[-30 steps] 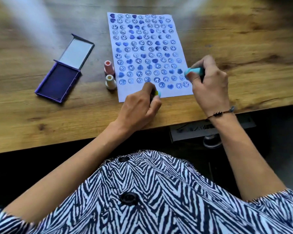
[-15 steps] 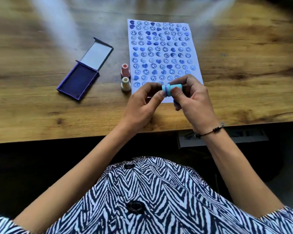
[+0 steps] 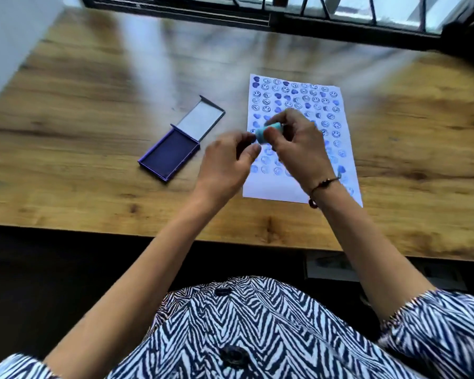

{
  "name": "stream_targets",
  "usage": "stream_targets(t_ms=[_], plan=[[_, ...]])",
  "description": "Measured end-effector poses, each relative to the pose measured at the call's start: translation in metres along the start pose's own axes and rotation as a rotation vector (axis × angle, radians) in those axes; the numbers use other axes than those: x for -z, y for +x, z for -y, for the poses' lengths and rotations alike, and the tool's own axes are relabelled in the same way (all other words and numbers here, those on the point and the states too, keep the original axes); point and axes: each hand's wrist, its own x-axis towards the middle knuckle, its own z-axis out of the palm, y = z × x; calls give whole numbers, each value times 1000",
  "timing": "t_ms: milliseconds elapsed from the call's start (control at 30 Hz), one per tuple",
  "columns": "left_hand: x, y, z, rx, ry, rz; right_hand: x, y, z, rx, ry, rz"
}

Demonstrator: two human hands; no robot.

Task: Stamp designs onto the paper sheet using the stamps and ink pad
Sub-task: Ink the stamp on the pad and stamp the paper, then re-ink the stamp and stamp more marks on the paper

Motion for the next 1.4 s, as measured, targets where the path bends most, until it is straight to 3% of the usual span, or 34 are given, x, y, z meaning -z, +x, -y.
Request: stream_targets(t_ms=[67,267,367,500,600,800,867,933,1033,1100,1267,1400], plan=[[14,6,3,35,-12,-94,-14,37,5,104,-234,1],[33,3,21,170,-88,-191,-51,87,3,212,-789,314],[36,-1,29,200,-127,-205,-50,86,2,188,-826,365],[40,-3,40,229,-197,-231,-45,71,10,176,-730,266],[35,-8,47,243,-218,-232,-57,54,17,211,-843,372],[38,-14,62,240,-300,-262,-66,51,24,163,-882,373],[41,-15,65,234,-340,-275,-67,47,27,191,-806,346],[44,-15,67,231,-405,-297,-66,43,35,189,-538,317],[49,-13,67,212,-559,-337,-69,34,50,80,-70,453],[56,-15,68,178,-601,-387,-77,30,52,27,82,489],[67,-18,71,158,-693,-408,-96,25,51,-10,156,527],[77,-14,79,260,-756,-530,-108,33,55,222,7,365]])
